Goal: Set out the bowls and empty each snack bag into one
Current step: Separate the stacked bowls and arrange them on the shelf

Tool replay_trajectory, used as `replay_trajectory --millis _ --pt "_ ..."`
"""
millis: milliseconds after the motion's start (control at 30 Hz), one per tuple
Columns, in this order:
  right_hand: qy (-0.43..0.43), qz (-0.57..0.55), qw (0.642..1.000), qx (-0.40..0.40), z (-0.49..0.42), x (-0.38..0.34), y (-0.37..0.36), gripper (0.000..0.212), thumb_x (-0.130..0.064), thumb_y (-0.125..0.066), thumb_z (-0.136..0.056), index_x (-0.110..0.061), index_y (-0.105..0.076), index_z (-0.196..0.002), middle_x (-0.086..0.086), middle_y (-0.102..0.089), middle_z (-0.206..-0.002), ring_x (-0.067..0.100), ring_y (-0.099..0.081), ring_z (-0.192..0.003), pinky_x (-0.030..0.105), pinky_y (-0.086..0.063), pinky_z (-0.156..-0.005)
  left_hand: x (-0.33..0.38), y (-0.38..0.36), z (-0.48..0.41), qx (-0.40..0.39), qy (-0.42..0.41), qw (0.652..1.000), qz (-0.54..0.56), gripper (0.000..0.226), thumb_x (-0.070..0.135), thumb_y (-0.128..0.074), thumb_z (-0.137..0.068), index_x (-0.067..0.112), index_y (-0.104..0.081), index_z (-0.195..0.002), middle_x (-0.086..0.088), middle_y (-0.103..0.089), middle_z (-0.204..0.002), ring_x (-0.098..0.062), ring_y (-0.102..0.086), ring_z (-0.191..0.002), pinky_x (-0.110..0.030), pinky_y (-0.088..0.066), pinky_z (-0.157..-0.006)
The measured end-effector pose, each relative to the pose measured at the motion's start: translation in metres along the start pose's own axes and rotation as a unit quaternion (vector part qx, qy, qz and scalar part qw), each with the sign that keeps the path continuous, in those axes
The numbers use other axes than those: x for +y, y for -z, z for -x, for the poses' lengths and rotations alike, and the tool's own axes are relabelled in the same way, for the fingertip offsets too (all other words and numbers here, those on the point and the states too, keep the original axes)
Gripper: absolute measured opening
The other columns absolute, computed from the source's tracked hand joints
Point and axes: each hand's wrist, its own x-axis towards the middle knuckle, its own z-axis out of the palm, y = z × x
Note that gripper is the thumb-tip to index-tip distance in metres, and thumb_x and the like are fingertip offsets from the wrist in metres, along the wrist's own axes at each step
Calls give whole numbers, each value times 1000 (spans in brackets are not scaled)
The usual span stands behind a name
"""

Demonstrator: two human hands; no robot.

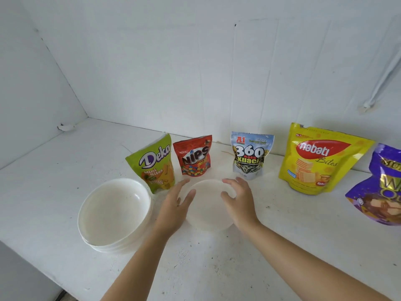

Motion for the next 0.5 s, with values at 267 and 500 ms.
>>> replay_trajectory --millis 267,500 --pt "327 129 930 -105 13 -84 -17 39 -28 -59 -100 -22 -54 -138 -5 -56 -139 13 -50 -129 35 -46 -107 47 91 47 115 -162 978 -64 25 29 -67 -97 38 -65 -120 14 -61 -123 -4 -61 -111 -19 -50 -88" --pt "340 128 917 -168 22 -117 -74 34 -27 -60 -99 -19 -61 -132 -2 -62 -128 13 -56 -118 33 -50 -99 -10 172 58 230 -87 955 -168 23 19 -68 -94 35 -70 -110 11 -60 -115 -17 -57 -112 -33 -45 -89"
